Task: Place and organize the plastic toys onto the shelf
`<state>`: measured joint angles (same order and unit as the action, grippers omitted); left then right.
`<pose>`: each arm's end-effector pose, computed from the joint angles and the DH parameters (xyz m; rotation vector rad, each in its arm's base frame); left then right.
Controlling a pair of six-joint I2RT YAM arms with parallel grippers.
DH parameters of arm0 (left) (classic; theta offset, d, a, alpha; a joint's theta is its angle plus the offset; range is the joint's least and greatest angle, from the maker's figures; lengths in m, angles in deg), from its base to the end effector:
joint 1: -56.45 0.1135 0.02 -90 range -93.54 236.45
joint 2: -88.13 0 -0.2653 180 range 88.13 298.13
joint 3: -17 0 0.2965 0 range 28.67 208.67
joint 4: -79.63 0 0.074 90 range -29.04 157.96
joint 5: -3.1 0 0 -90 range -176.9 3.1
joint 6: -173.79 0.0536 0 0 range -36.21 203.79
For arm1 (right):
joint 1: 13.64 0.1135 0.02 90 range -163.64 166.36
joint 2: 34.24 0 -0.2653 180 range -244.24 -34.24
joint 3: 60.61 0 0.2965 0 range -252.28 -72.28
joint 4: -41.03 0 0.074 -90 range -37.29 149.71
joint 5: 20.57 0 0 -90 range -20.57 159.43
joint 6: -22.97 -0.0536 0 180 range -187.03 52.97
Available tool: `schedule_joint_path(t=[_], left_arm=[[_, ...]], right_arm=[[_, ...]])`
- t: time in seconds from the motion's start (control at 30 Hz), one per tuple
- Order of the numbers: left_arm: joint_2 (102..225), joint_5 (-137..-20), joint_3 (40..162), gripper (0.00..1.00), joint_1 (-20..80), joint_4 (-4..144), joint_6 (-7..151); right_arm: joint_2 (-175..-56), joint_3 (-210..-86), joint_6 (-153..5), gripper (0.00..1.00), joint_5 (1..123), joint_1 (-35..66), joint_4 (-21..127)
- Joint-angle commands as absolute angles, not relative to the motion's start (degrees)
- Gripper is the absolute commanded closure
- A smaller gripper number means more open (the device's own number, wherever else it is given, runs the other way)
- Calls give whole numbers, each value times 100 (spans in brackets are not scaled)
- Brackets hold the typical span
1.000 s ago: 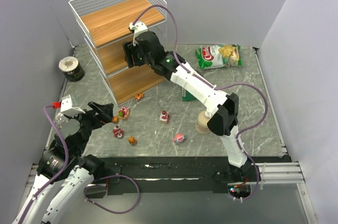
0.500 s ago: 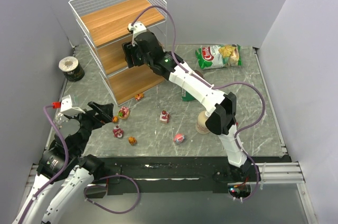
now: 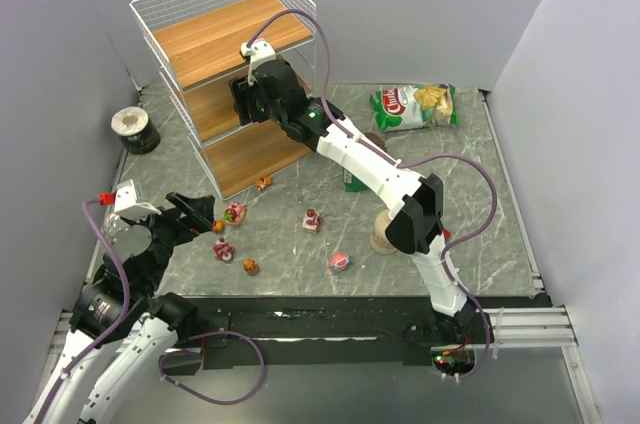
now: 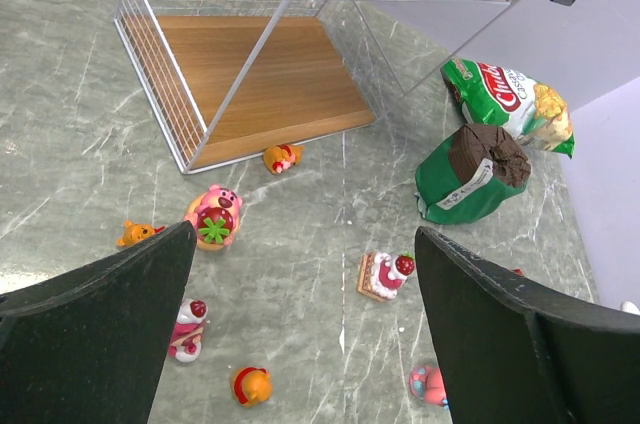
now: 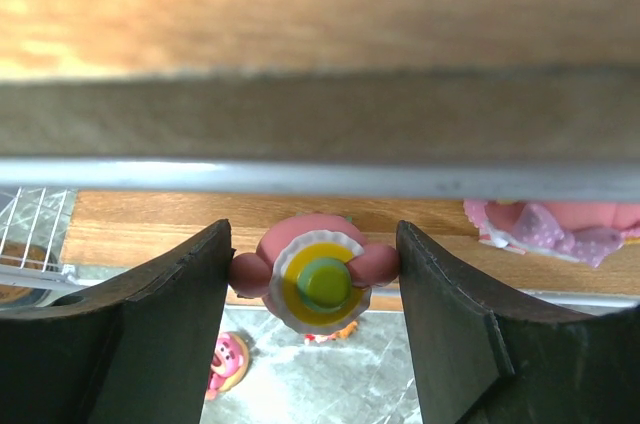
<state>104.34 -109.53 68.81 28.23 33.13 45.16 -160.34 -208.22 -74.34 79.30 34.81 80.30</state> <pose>0.1222 -0.0422 0.3368 -0.4466 1.7161 -0.5037 0.3869 0.4227 0.3979 -0.5566 1.8244 0.5043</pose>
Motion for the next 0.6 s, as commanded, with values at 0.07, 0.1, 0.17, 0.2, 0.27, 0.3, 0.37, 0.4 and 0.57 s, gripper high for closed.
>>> schedule_joint_path(t=[0.07, 0.1, 0.17, 0.2, 0.27, 0.3, 0.37, 0.4, 0.57], left_arm=[[10404, -11072, 6910, 4, 2807, 3403, 4485], [10404, -11072, 6910, 4, 2807, 3403, 4485], [10413, -11072, 6910, 4, 2807, 3403, 4485], [10404, -11072, 6910, 3, 2807, 3403, 4485], [10404, -11080, 6910, 4, 2807, 3403, 4485], [10404, -11072, 6910, 4, 2807, 3403, 4485], [10395, -11080, 6910, 3, 2815, 3403, 4485], [10395, -11080, 6910, 4, 2807, 3403, 4485], [10395, -11081, 6910, 3, 2807, 3403, 4485]], right_arm=[[-16088, -20807, -7283, 66, 8147, 3435, 7618], [-16089, -20807, -7301, 66, 8147, 3435, 7600], [-16089, -20764, -7301, 65, 8156, 3435, 7503], [-16106, -20763, -7301, 64, 8165, 3435, 7494], [-16115, -20755, -7310, 64, 8182, 3444, 7451], [-16124, -20746, -7318, 63, 8182, 3435, 7433], [-16124, -20685, -7310, 62, 8200, 3461, 7346], [-16141, -20684, -7310, 62, 8217, 3461, 7336], [-16229, -20772, -7292, 60, 8235, 3461, 7354]])
